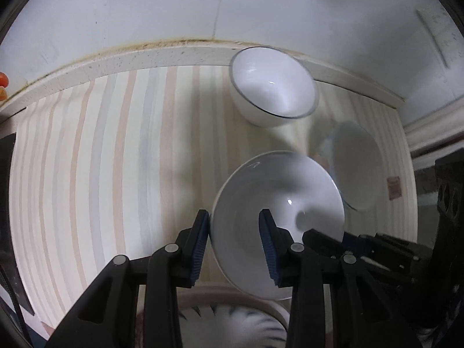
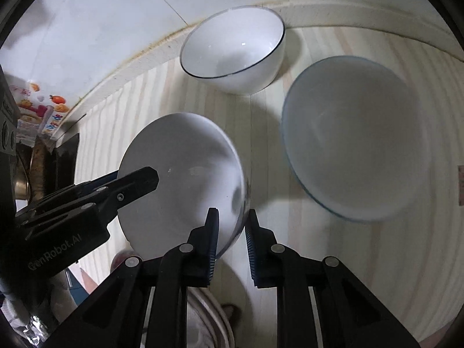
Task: Organize plates and bowls
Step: 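Move both tools to the floral white bowl and grasp its rim, then lift the floral white bowl off the counter with both tools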
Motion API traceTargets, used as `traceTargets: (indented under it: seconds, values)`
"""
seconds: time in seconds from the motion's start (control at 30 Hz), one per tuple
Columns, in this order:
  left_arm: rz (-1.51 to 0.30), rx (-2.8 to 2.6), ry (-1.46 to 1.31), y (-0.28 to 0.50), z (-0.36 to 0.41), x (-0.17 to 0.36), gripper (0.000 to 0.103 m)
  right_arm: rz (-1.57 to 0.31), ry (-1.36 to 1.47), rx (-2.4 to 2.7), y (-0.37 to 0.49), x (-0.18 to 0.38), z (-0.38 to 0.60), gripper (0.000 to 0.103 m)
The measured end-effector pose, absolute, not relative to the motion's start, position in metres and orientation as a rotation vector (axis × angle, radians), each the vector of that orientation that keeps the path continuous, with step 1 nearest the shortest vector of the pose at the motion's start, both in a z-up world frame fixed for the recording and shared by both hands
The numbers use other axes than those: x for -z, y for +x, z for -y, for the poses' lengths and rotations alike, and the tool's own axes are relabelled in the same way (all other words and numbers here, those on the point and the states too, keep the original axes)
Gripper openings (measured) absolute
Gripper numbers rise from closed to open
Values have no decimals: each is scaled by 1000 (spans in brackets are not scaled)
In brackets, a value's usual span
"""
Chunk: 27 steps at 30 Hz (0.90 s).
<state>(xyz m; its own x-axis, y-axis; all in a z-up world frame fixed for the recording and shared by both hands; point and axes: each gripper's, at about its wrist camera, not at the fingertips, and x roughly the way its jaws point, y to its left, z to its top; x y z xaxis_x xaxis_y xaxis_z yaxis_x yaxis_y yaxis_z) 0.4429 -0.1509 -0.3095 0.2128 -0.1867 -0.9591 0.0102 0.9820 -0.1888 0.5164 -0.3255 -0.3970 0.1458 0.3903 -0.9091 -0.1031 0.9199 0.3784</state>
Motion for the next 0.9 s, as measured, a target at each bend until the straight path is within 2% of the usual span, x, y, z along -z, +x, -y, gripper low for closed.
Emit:
traceTargets:
  seconds: [0.3,0.53,0.9]
  values:
    - [-1301,232,-64,406,208,270,32,-1316,222,-350,469,344,362,20]
    - [-1331,331,-49,383,244,276,32,-1301,259,-303,425,325,424,20]
    - [-1452,376,20,369,287,345,32,-1396,319,-223,390,388,479,20]
